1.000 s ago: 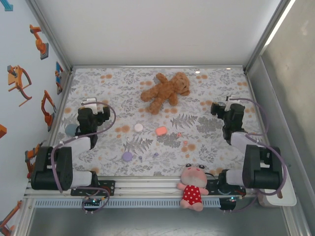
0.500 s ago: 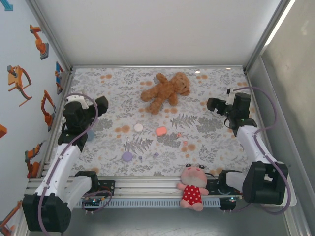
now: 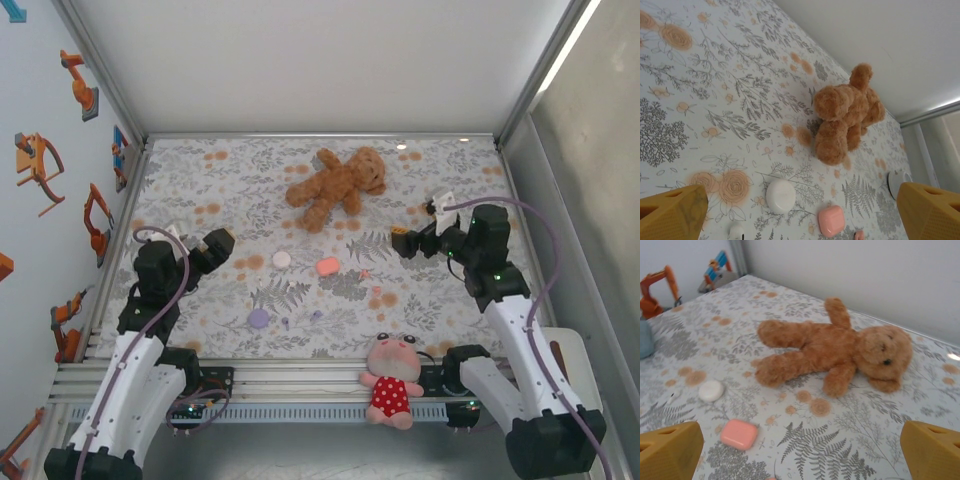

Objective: Insert wireless bluetooth earbuds into charging case

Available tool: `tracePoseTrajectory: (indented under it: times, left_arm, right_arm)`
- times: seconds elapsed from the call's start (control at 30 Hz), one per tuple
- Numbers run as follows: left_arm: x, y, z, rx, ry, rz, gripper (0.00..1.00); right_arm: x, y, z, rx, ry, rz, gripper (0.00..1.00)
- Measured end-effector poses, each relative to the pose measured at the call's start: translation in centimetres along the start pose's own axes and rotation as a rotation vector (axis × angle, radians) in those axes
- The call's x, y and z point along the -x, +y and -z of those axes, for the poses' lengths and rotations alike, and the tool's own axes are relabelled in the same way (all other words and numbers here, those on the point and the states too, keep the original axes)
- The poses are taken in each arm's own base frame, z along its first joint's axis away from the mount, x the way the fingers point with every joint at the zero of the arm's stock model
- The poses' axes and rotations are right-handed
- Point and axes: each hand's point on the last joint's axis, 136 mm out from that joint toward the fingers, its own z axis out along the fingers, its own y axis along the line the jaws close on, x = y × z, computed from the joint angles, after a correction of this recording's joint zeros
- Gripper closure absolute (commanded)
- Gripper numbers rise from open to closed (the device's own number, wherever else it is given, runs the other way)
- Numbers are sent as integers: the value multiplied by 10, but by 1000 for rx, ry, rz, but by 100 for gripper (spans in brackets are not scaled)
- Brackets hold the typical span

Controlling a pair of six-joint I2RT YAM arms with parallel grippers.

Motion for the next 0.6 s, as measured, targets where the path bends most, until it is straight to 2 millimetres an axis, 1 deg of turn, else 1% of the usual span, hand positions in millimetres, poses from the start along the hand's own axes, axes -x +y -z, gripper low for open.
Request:
tracePoseTrajectory:
  times: [0.1, 0.17, 0.27, 0.47, 0.6]
  left_arm:
    - [-11, 12, -2, 21, 19, 37, 4]
    - [-17, 19, -5, 37, 35, 61, 4]
    - [-22, 22, -7, 47, 50, 78, 4]
    - [-24, 24, -6, 58, 54, 83, 4]
    - [-24, 25, -2, 66, 48, 81, 4]
  right_arm:
    - [-12, 26, -9, 109, 46, 122, 1]
    - [-28, 45, -20, 193, 110, 204, 1]
    - [-45, 64, -34, 307, 209, 291, 1]
    - [-46, 70, -65, 390, 308, 441, 1]
    - [-61, 74, -83, 432, 375, 515, 1]
